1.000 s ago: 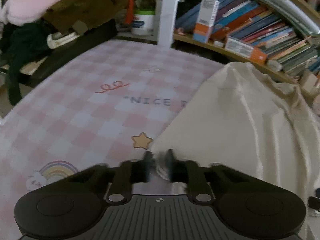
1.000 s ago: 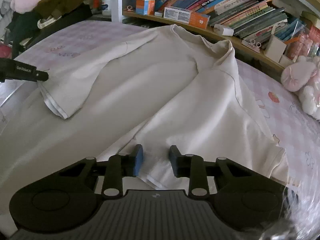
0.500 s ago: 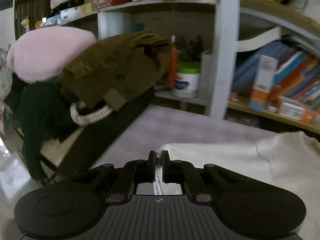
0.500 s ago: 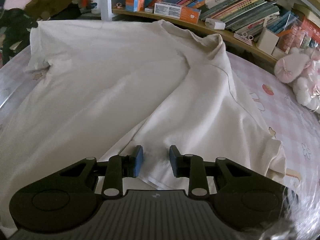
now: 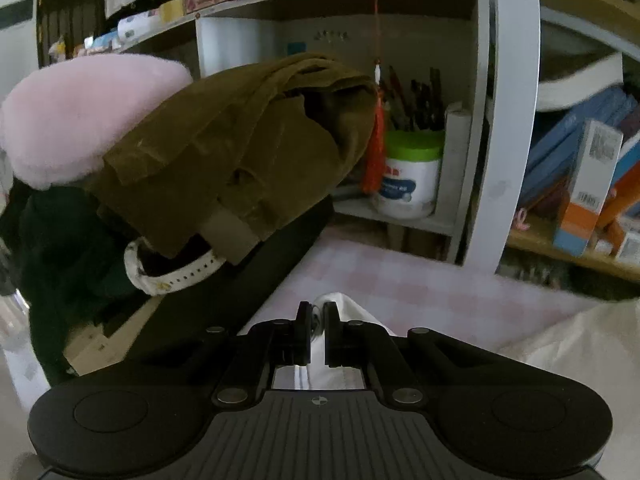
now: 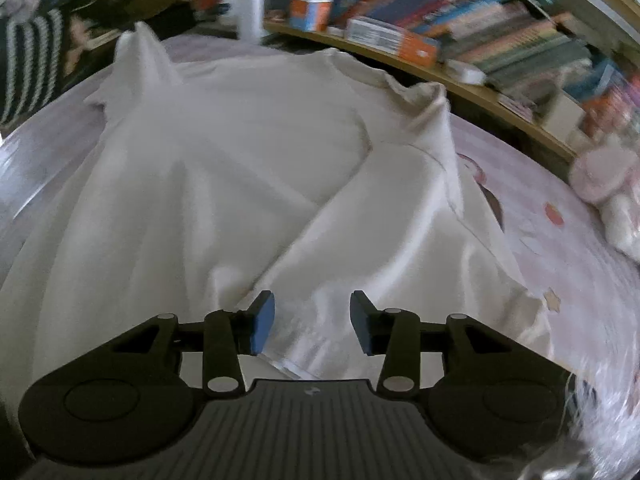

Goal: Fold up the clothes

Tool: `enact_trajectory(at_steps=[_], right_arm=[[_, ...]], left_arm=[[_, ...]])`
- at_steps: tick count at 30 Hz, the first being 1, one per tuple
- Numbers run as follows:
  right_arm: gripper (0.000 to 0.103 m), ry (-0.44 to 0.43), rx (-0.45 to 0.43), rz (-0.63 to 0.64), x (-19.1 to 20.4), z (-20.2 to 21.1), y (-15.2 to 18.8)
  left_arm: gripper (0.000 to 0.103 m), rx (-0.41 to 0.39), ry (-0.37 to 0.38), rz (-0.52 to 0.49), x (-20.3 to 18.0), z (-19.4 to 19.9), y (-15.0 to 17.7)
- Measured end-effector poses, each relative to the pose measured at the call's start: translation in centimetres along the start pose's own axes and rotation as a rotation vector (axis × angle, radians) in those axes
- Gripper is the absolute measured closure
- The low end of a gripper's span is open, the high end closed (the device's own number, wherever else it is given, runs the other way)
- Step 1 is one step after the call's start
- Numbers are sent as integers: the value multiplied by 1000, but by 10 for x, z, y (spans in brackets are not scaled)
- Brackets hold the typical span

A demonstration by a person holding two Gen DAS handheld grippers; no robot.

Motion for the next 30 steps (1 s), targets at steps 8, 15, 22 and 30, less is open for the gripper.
enact_trajectory(at_steps=[8, 15, 22, 30], right_arm=[[64, -43, 8, 176, 22, -6, 3], [68, -106, 15, 190, 12, -9, 10], [72, -163, -8, 305, 14, -11, 19], [100, -146, -168, 60, -83, 13, -1]], left_arm=[[90, 9, 97, -88, -13, 57, 53], [89, 73, 207, -98, -41, 121, 121], [79, 192, 244, -50, -81, 180, 200], [78, 212, 133, -71, -99, 204, 225]])
Point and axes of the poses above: each gripper's, at about its wrist camera, not at the fingertips, and z roughly against the way its jaws point, x to its left, y to its underside, the point moved 4 cm from there along -z, roughly the way its jaws point, and after that the axes turned 7 degrees about x, right-handed, at the moved point
